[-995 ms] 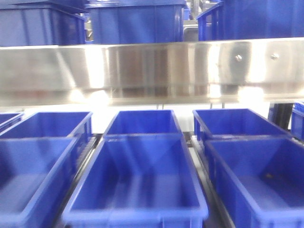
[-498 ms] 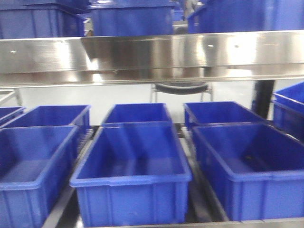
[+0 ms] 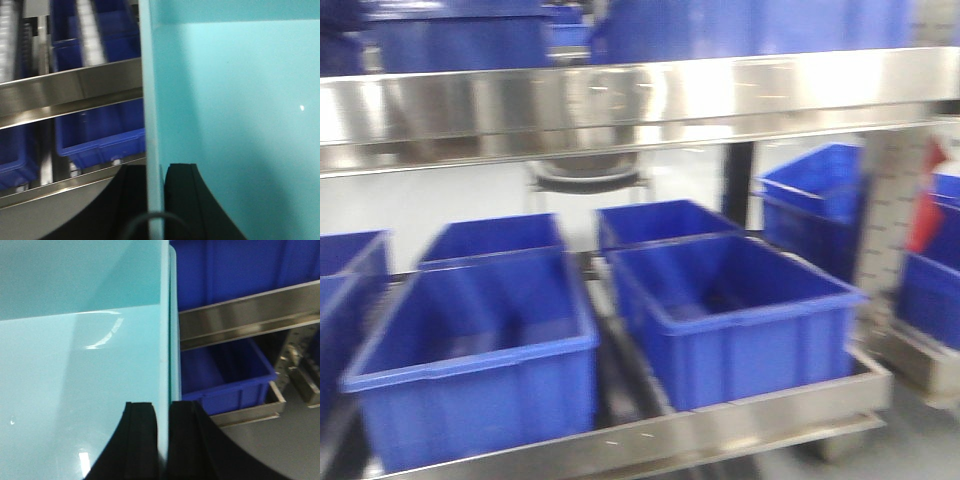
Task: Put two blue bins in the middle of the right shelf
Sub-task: 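Drive the base back and turn away from the shelf holding the bin, then drive across the floor toward another roller shelf carrying the bin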
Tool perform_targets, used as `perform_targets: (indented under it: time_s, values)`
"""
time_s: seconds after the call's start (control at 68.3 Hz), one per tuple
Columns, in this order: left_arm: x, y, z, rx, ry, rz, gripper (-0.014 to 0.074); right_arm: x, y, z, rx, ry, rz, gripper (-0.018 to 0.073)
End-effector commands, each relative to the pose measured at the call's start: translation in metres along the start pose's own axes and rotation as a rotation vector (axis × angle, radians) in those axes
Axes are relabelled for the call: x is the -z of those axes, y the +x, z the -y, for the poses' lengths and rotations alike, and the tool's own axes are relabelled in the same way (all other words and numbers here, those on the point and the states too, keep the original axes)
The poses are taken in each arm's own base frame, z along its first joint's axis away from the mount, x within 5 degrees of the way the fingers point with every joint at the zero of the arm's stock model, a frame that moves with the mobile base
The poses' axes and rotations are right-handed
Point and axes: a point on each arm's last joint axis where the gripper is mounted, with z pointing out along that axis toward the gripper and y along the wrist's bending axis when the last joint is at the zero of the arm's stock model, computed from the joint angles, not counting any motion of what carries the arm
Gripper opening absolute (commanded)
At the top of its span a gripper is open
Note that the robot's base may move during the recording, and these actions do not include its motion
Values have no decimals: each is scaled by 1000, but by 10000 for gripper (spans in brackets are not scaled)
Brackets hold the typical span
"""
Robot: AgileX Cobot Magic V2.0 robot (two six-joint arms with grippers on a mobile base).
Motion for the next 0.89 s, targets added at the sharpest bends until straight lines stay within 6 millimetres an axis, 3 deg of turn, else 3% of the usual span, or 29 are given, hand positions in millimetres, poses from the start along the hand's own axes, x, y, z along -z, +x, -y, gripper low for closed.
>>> perform_targets:
  time_s: [0.0, 0.878]
  values:
    - [12, -11, 1, 4, 49, 113, -111, 7, -9, 0, 6, -30, 80, -163]
    - [12, -11, 1, 4, 49, 113, -111, 7, -9, 0, 6, -30, 80, -163]
